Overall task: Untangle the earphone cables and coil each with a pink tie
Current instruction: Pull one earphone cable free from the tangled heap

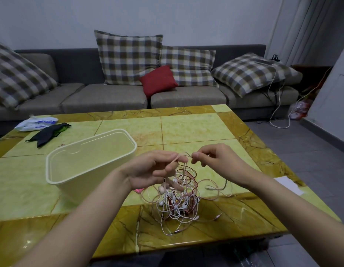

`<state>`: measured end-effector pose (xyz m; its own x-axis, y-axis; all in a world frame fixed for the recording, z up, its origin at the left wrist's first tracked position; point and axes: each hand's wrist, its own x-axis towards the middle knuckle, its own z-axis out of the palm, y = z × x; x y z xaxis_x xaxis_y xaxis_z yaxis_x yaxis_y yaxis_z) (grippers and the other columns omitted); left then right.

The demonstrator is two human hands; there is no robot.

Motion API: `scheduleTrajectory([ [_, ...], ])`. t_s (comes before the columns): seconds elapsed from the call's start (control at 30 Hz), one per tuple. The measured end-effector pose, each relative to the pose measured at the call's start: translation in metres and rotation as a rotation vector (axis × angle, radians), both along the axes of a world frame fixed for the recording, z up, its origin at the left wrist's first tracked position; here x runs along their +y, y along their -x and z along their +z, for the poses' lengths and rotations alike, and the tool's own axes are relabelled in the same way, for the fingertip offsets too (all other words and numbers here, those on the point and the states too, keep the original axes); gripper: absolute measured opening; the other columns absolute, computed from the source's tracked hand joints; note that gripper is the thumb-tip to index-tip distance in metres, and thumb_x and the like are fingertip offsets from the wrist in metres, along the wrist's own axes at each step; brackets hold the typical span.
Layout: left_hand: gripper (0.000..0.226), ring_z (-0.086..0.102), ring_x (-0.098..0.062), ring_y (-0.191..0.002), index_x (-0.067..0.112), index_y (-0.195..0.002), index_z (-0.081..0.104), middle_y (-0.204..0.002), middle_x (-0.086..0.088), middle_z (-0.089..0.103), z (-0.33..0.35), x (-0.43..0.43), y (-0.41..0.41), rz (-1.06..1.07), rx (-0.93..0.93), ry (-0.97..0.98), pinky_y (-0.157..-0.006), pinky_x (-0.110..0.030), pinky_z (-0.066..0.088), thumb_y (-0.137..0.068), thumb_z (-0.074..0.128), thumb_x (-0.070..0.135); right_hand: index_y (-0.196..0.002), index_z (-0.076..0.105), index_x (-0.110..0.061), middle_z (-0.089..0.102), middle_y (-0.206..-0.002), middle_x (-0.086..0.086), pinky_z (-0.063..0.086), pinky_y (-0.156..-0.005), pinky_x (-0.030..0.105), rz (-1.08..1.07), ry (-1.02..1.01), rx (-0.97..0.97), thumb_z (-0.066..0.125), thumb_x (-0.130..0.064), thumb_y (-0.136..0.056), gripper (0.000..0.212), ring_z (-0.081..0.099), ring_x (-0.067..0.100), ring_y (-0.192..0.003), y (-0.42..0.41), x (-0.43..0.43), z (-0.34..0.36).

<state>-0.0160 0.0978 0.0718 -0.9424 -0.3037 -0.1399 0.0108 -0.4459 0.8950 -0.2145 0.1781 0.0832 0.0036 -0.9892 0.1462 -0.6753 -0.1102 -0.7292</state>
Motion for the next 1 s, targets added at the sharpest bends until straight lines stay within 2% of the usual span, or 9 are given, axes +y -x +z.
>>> scheduleTrajectory([
  [0.33,0.049,0.037,-0.004,-0.038,0.008,-0.107,0.069,-0.056,0.008,0.048,0.010,-0.002,0.009,0.376,0.380,-0.391,-0.077,-0.054,0.055,-0.061,0.085,0.006,-0.079,0.069,-0.033,0.050,-0.053,-0.015,0.028,-0.048,0.018,0.038,-0.045,-0.185,0.047,-0.024,-0.098,0.030,0.034,0.002,-0.046,-0.014,0.001,-0.018],
  [0.37,0.045,0.037,-0.004,-0.039,0.010,-0.108,0.068,-0.058,0.009,0.050,0.008,-0.003,0.010,0.416,0.375,-0.390,-0.091,-0.045,0.050,-0.066,0.082,0.012,-0.088,0.072,-0.029,0.051,-0.055,-0.012,0.027,-0.047,0.017,0.040,-0.054,-0.195,0.046,-0.023,-0.098,0.028,0.034,0.002,-0.045,-0.016,0.001,-0.019],
  [0.4,0.039,0.037,-0.003,-0.039,0.012,-0.112,0.065,-0.059,0.011,0.052,0.008,-0.002,0.011,0.455,0.364,-0.376,-0.105,-0.051,0.008,-0.074,0.073,0.017,-0.096,0.072,-0.026,0.053,-0.058,-0.008,0.027,-0.046,0.017,0.042,-0.062,-0.206,0.046,-0.022,-0.098,0.027,0.034,0.002,-0.045,-0.018,0.000,-0.020],
  [0.43,0.035,0.037,-0.003,-0.040,0.014,-0.116,0.062,-0.060,0.012,0.053,0.008,-0.002,0.013,0.489,0.353,-0.361,-0.083,-0.037,0.015,-0.081,0.063,0.020,-0.100,0.072,-0.027,0.056,-0.061,-0.004,0.027,-0.047,0.019,0.047,-0.066,-0.213,0.046,-0.021,-0.098,0.027,0.036,0.003,-0.047,-0.020,0.000,-0.021],
  [0.47,0.036,0.037,-0.002,-0.040,0.016,-0.119,0.059,-0.060,0.013,0.054,0.008,-0.002,0.014,0.515,0.346,-0.346,-0.090,-0.041,0.016,-0.084,0.055,0.022,-0.102,0.071,-0.030,0.058,-0.063,0.000,0.028,-0.048,0.020,0.056,-0.067,-0.215,0.045,-0.020,-0.098,0.028,0.037,0.005,-0.048,-0.021,0.001,-0.022],
  [0.53,0.041,0.039,-0.001,-0.042,0.017,-0.123,0.056,-0.061,0.014,0.053,0.011,0.000,0.017,0.558,0.323,-0.287,-0.108,-0.050,0.022,-0.084,0.050,0.025,-0.101,0.069,-0.030,0.056,-0.061,-0.005,0.028,-0.047,0.018,0.058,-0.063,-0.191,0.045,-0.021,-0.099,0.026,0.037,0.003,-0.047,-0.023,0.003,-0.022],
  [0.7,0.022,0.065,-0.005,-0.075,0.010,-0.097,0.061,-0.076,0.012,0.062,0.021,0.006,0.023,0.683,0.266,-0.034,-0.076,-0.072,0.044,-0.093,0.043,0.024,-0.103,0.070,-0.023,0.055,-0.056,-0.013,0.033,-0.051,0.018,0.036,-0.084,-0.108,0.045,-0.027,-0.099,0.026,0.040,0.004,-0.049,-0.021,0.005,-0.023],
  [0.83,0.042,0.066,-0.014,-0.103,0.011,-0.065,0.065,-0.105,0.013,0.069,0.020,0.008,0.024,0.686,0.106,0.288,-0.073,-0.052,0.049,-0.098,0.041,0.020,-0.104,0.071,-0.021,0.054,-0.054,-0.013,0.034,-0.051,0.014,0.065,-0.111,-0.052,0.047,-0.029,-0.098,0.026,0.044,0.001,-0.050,-0.022,0.008,-0.022],
  [1.0,0.027,0.064,-0.019,-0.103,0.012,-0.086,0.069,-0.093,0.002,0.072,0.008,0.007,0.024,0.669,-0.158,0.626,-0.052,-0.028,0.039,-0.097,0.046,0.024,-0.103,0.071,-0.022,0.056,-0.059,-0.010,0.032,-0.048,0.012,0.117,-0.109,0.010,0.049,-0.029,-0.097,0.024,0.044,0.000,-0.046,-0.022,0.012,-0.009],
])
